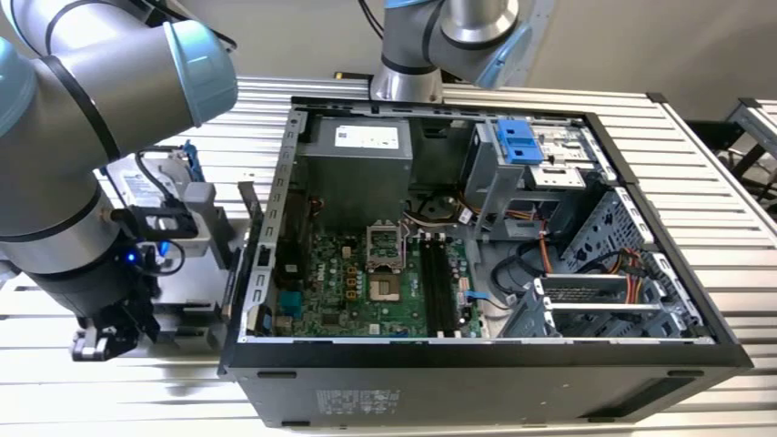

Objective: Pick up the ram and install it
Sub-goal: 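Pick up the ram and move it above insertion slot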

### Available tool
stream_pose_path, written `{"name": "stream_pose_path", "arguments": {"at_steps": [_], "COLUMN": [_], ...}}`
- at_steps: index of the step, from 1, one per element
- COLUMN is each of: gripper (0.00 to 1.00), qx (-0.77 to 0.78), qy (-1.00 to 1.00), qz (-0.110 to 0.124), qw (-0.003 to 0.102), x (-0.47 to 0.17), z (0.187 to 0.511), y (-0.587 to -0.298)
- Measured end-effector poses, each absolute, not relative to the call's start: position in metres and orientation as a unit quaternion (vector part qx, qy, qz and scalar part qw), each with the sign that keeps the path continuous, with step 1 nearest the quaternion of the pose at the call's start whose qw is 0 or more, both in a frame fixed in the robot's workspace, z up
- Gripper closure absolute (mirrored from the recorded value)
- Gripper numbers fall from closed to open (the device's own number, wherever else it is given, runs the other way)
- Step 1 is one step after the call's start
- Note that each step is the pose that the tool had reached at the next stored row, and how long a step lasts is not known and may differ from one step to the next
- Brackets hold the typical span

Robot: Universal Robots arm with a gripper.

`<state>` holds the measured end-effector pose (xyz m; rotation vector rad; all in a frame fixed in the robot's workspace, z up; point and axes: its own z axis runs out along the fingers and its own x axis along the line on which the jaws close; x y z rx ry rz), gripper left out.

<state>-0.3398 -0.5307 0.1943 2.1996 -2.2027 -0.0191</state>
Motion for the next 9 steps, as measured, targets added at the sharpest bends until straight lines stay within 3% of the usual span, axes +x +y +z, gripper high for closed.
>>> {"name": "stream_pose_path", "arguments": {"at_steps": [6,7,9], "gripper": [0.00,1.00,1.00], "qx": [0.712,0.713,0.715], "qy": [-0.702,-0.701,-0.699], "qz": [-0.006,-0.006,-0.006], "qw": [0.014,0.014,0.014], "x": [-0.3399,-0.3399,-0.3399], "z": [0.1944,0.1944,0.1944], "y": [-0.5307,-0.5307,-0.5307]}}
